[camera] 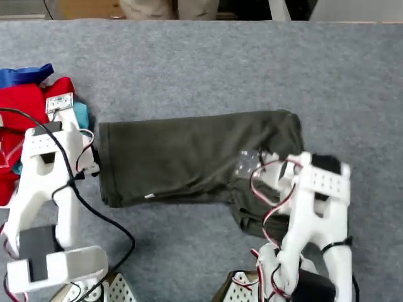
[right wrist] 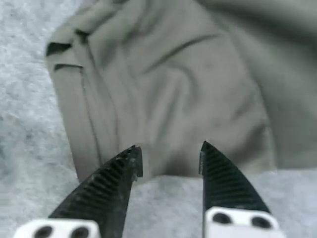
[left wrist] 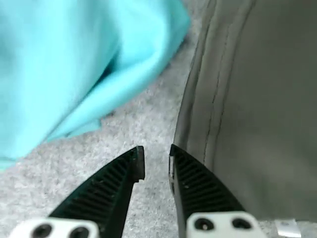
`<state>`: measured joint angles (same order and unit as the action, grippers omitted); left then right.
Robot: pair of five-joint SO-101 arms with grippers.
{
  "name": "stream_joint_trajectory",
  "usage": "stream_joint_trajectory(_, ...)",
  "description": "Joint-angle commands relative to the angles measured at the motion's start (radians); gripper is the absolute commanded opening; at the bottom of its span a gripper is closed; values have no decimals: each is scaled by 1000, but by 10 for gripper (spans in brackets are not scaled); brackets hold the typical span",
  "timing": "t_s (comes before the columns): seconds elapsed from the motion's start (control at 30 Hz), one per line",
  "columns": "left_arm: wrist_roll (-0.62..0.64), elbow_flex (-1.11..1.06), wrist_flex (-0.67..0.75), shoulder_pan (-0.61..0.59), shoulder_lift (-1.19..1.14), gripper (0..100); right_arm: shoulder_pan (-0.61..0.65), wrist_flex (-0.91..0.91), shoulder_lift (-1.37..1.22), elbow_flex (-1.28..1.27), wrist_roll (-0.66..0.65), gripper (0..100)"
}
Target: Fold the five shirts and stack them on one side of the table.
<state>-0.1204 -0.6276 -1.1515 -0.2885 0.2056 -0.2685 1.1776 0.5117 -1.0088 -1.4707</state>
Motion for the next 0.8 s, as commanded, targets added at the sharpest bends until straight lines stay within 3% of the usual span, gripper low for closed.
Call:
stream_joint_trajectory(0.0, -14, -40, 12, -3, 159, 95, 13, -66, 25, -56, -14, 204)
stream_joint_trajectory(0.37, -14, -161, 14, -3, 355, 96, 13, -213, -183, -61, -14, 171)
stream_joint_trajectory(0.57, -14, -167, 12, -8, 361, 96, 10, -181, -203, -64, -14, 11)
stream_joint_trajectory(0.77, -14, -181, 12, -9, 363, 96, 4, -86, -93, -64, -14, 5)
